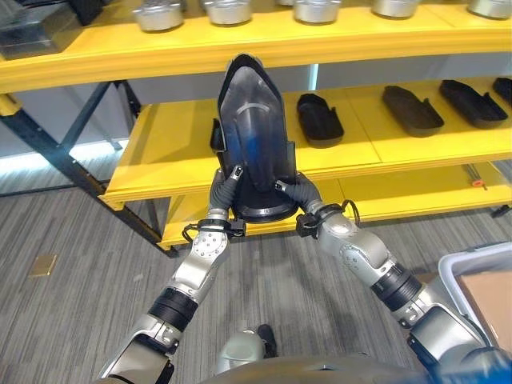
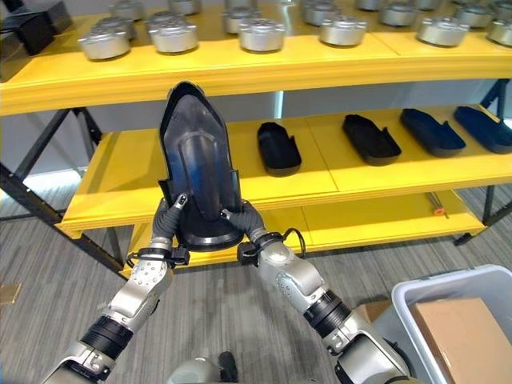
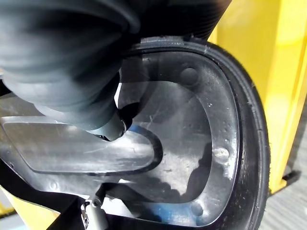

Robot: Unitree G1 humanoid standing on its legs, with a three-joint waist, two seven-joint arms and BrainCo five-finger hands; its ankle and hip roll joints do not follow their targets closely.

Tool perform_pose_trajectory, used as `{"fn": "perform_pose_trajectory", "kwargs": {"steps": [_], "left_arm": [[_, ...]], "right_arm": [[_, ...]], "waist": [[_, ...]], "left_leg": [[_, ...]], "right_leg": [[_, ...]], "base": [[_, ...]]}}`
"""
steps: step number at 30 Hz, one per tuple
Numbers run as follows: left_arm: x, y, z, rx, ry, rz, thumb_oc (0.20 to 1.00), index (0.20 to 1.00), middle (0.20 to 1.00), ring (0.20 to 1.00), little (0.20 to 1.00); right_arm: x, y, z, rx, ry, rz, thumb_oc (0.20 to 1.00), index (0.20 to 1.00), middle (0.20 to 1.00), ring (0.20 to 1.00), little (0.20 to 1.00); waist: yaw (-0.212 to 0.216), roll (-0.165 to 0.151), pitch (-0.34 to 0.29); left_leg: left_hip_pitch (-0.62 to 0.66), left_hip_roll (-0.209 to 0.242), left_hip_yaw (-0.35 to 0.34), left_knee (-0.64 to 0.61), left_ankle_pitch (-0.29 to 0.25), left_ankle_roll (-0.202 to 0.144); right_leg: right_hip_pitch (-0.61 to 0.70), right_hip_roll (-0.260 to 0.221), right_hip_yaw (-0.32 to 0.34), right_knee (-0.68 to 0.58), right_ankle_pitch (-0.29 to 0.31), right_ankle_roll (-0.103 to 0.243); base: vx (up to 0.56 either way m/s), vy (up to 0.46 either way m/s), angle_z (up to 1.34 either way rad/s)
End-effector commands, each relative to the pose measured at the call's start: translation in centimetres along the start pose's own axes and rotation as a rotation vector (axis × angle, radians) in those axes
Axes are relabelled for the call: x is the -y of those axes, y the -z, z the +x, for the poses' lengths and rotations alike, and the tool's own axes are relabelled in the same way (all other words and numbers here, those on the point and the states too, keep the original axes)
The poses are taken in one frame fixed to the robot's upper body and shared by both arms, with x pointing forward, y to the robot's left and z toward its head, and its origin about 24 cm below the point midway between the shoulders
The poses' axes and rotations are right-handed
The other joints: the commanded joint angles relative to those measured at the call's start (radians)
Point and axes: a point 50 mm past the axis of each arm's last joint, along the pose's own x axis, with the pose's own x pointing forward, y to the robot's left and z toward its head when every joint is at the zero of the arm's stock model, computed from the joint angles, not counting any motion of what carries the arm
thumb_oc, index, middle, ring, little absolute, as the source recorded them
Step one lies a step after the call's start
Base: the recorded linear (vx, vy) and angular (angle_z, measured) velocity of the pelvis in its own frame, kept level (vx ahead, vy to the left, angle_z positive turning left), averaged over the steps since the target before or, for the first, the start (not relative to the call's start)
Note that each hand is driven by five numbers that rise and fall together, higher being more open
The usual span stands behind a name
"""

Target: Move parts from the plastic box to the shelf.

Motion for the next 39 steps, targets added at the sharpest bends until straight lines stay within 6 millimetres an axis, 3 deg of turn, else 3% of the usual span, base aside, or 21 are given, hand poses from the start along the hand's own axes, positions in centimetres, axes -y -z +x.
{"fn": "perform_pose_trajectory", "kwargs": {"steps": [1, 3, 6, 7, 10, 14, 17, 18, 20, 21, 22, 24, 25, 26, 28, 32, 34, 37, 39], "left_arm": [[3.5, -3.2, 1.1, 0.161, 0.185, 0.047, 0.200, 0.200, 0.200, 0.200, 0.200], [3.2, -3.2, 1.2, 0.175, 0.186, 0.063, 0.200, 0.200, 0.200, 0.200, 0.200], [2.7, -3.2, 1.1, 0.182, 0.162, 0.058, 0.200, 0.200, 0.200, 0.200, 0.200], [2.9, -2.9, 0.6, 0.178, 0.162, 0.035, 0.200, 0.200, 0.200, 0.200, 0.200], [3.3, -2.8, 0.4, 0.175, 0.181, 0.009, 0.200, 0.200, 0.200, 0.200, 0.200], [3.1, -3.1, 0.3, 0.177, 0.194, 0.008, 0.200, 0.200, 0.200, 0.200, 0.200], [2.8, -3.5, 0.5, 0.176, 0.187, -0.006, 0.200, 0.200, 0.200, 0.200, 0.200], [2.8, -3.7, 0.7, 0.171, 0.196, -0.018, 0.200, 0.200, 0.200, 0.200, 0.200], [3.0, -3.7, 0.8, 0.169, 0.206, -0.023, 0.200, 0.200, 0.200, 0.200, 0.200], [3.2, -3.8, 1.0, 0.171, 0.216, -0.024, 0.200, 0.200, 0.200, 0.200, 0.200], [3.2, -3.7, 0.9, 0.170, 0.215, -0.022, 0.200, 0.200, 0.200, 0.200, 0.200], [2.8, -3.4, 0.8, 0.162, 0.201, -0.029, 0.200, 0.200, 0.200, 0.200, 0.200], [2.5, -3.1, 0.7, 0.155, 0.190, -0.027, 0.200, 0.200, 0.200, 0.200, 0.200], [2.2, -2.7, 0.5, 0.139, 0.182, -0.028, 0.200, 0.200, 0.200, 0.200, 0.200], [2.3, -2.3, 0.4, 0.132, 0.186, -0.026, 0.200, 0.200, 0.200, 0.200, 0.200], [2.4, -1.9, 0.7, 0.114, 0.195, -0.019, 0.200, 0.200, 0.200, 0.200, 0.200], [3.2, -1.6, 1.0, 0.100, 0.240, 0.008, 0.200, 0.200, 0.200, 0.200, 0.200], [3.6, -1.5, 1.2, 0.083, 0.272, 0.048, 0.200, 0.200, 0.200, 0.200, 0.200], [3.5, -1.6, 1.2, 0.082, 0.290, 0.079, 0.200, 0.200, 0.200, 0.200, 0.200]], "right_arm": [[-7.1, -4.8, -0.6, 0.248, -0.337, 0.106, 0.200, 0.200, 0.200, 0.200, 0.200], [-6.1, -4.6, -0.8, 0.257, -0.335, 0.111, 0.200, 0.200, 0.200, 0.200, 0.200], [-5.4, -4.4, -1.1, 0.249, -0.360, 0.108, 0.200, 0.200, 0.200, 0.200, 0.200], [-4.4, -4.4, -1.4, 0.240, -0.342, 0.106, 0.200, 0.200, 0.200, 0.200, 0.200], [-3.1, -4.3, -1.5, 0.252, -0.299, 0.114, 0.200, 0.200, 0.200, 0.200, 0.200], [-2.2, -4.4, -1.5, 0.271, -0.276, 0.133, 0.200, 0.200, 0.200, 0.200, 0.200], [-1.7, -4.6, -1.3, 0.278, -0.248, 0.142, 0.200, 0.200, 0.200, 0.200, 0.200], [-1.6, -4.5, -1.0, 0.280, -0.230, 0.141, 0.200, 0.200, 0.200, 0.200, 0.200], [-1.6, -4.3, -0.9, 0.276, -0.219, 0.138, 0.200, 0.200, 0.200, 0.200, 0.200], [-1.8, -4.4, -0.6, 0.268, -0.218, 0.123, 0.200, 0.200, 0.200, 0.200, 0.200], [-1.8, -4.2, -0.4, 0.257, -0.224, 0.112, 0.200, 0.200, 0.200, 0.200, 0.200], [-2.0, -4.1, -0.3, 0.240, -0.234, 0.099, 0.200, 0.200, 0.200, 0.200, 0.200], [-2.1, -3.9, -0.4, 0.221, -0.234, 0.096, 0.200, 0.200, 0.200, 0.200, 0.200], [-2.2, -3.6, -0.2, 0.199, -0.241, 0.094, 0.200, 0.200, 0.200, 0.200, 0.200], [-2.4, -3.4, -0.2, 0.181, -0.239, 0.088, 0.200, 0.200, 0.200, 0.200, 0.200], [-1.7, -2.8, -0.1, 0.150, -0.231, 0.107, 0.200, 0.200, 0.200, 0.200, 0.200], [-1.4, -2.0, -0.3, 0.134, -0.199, 0.140, 0.200, 0.200, 0.200, 0.200, 0.200], [-1.8, -1.2, -0.5, 0.121, -0.196, 0.175, 0.200, 0.200, 0.200, 0.200, 0.200], [-2.5, -1.0, -0.6, 0.123, -0.200, 0.181, 0.200, 0.200, 0.200, 0.200, 0.200]], "waist": [[-0.013, -0.003, 0.005], [-0.036, -0.012, 0.011], [-0.041, -0.023, 0.011], [-0.058, -0.045, 0.012], [-0.074, -0.051, 0.001], [-0.069, -0.053, -0.010], [-0.075, -0.066, -0.003], [-0.080, -0.075, 0.004], [-0.086, -0.077, 0.007], [-0.095, -0.081, 0.015], [-0.094, -0.075, 0.012], [-0.094, -0.073, 0.007], [-0.093, -0.068, 0.002], [-0.095, -0.057, -0.007], [-0.099, -0.053, -0.005], [-0.117, -0.042, 0.002], [-0.131, -0.034, 0.010], [-0.126, -0.022, 0.010], [-0.106, -0.014, 0.012]], "left_leg": [[0.096, 0.038, -0.058, -0.159, 0.050, -0.052], [0.097, 0.036, -0.084, -0.184, 0.062, -0.057], [0.111, 0.024, -0.083, -0.213, 0.074, -0.072], [0.117, -0.015, -0.131, -0.215, 0.070, -0.087], [0.110, -0.041, -0.170, -0.215, 0.072, -0.079], [0.112, -0.061, -0.120, -0.166, 0.044, -0.076], [0.076, -0.055, -0.027, -0.005, -0.024, -0.073], [0.061, -0.009, 0.022, 0.059, -0.038, -0.088], [0.062, 0.034, 0.039, 0.091, -0.047, -0.107], [0.061, 0.098, 0.062, 0.102, -0.024, -0.111], [0.084, 0.122, 0.033, 0.073, -0.031, -0.123], [0.104, 0.174, 0.020, 0.016, 0.037, -0.140], [0.114, 0.227, -0.014, -0.023, 0.097, -0.169], [0.119, 0.306, -0.041, -0.066, 0.195, -0.210], [0.091, 0.364, -0.068, -0.054, 0.280, -0.223], [0.105, 0.337, -0.058, -0.050, 0.197, -0.197], [0.127, 0.257, -0.033, -0.045, 0.103, -0.168], [0.148, 0.190, -0.038, -0.071, 0.086, -0.144], [0.163, 0.156, -0.013, -0.104, 0.086, -0.135]], "right_leg": [[-0.080, 0.069, 0.182, 0.044, -0.004, 0.107], [-0.095, 0.162, 0.228, 0.025, -0.029, 0.106], [-0.082, 0.253, 0.198, -0.036, -0.057, 0.091], [-0.034, 0.357, 0.263, -0.210, -0.049, 0.048], [-0.008, 0.385, 0.347, -0.247, -0.042, 0.030], [0.032, 0.367, 0.322, -0.260, -0.054, 0.026], [0.047, 0.340, 0.286, -0.235, -0.069, 0.018], [0.054, 0.326, 0.268, -0.218, -0.080, 0.014], [0.067, 0.320, 0.260, -0.211, -0.095, 0.017], [0.062, 0.310, 0.235, -0.193, -0.096, 0.006], [0.067, 0.303, 0.230, -0.176, -0.116, 0.009], [0.055, 0.293, 0.220, -0.165, -0.115, -0.005], [0.054, 0.285, 0.231, -0.159, -0.124, -0.006], [0.052, 0.272, 0.242, -0.148, -0.136, -0.006], [0.052, 0.252, 0.252, -0.127, -0.148, -0.010], [0.037, 0.207, 0.248, -0.054, -0.180, -0.004], [0.039, 0.172, 0.243, -0.021, -0.174, 0.020], [0.016, 0.125, 0.252, -0.004, -0.111, 0.065], [-0.006, 0.089, 0.208, 0.014, -0.056, 0.087]], "base": [[-0.07, 0.081, 0.53], [0.00, 0.052, 0.81], [0.09, 0.075, 0.75], [0.21, 0.050, 0.32], [0.18, 0.005, 1.02], [0.13, -0.015, 0.57], [0.05, 0.020, 0.49], [0.04, 0.049, 0.44], [0.06, 0.092, 0.42], [0.12, 0.233, 0.68], [0.09, 0.309, 0.76], [0.08, 0.341, 0.47], [0.15, 0.596, 0.12], [0.22, 0.637, 0.04], [0.16, 0.543, -0.07], [0.11, 0.462, -0.03], [0.17, 0.686, 0.13], [0.11, 0.470, 0.24], [0.06, 0.320, 0.05]]}}
